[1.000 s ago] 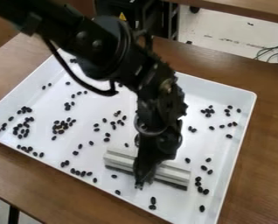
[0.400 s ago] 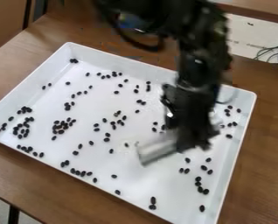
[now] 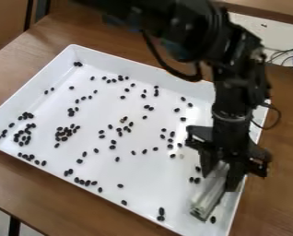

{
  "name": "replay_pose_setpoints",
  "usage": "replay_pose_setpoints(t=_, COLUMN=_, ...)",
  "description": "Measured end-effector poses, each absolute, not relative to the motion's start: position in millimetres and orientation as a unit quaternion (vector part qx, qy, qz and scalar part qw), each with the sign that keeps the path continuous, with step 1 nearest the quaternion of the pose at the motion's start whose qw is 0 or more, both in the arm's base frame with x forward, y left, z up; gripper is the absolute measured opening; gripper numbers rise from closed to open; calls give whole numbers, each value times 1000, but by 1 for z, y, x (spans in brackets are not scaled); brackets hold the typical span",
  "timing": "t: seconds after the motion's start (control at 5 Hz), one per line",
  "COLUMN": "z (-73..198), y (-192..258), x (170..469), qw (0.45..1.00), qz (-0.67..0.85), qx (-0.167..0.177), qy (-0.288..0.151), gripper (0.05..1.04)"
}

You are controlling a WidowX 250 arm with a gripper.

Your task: Sweep into pile

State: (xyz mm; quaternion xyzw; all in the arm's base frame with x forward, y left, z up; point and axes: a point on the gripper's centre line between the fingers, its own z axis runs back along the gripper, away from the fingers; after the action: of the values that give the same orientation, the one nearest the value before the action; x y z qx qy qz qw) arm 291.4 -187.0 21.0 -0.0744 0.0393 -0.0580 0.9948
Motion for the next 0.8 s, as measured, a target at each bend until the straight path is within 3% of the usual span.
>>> replay_pose_setpoints(t=0.2, z=8, y=-184, x=298, qw=993, qz=60, qx=-84, qy=51, gripper=367)
replay_pose_setpoints(t=0.4, z=6, y=-181, x=311, qw=986, qz=118, qx=-118, qy=28, gripper=367)
replay_pose_setpoints(t=0.6, z=-3, y=-170, x=318, qw=982, qz=128, qx=-134, qy=36, gripper=366)
replay_pose_setpoints(t=0.8, z=-4, y=-143, x=328, qw=991, qz=89, qx=-103, qy=9, gripper=366)
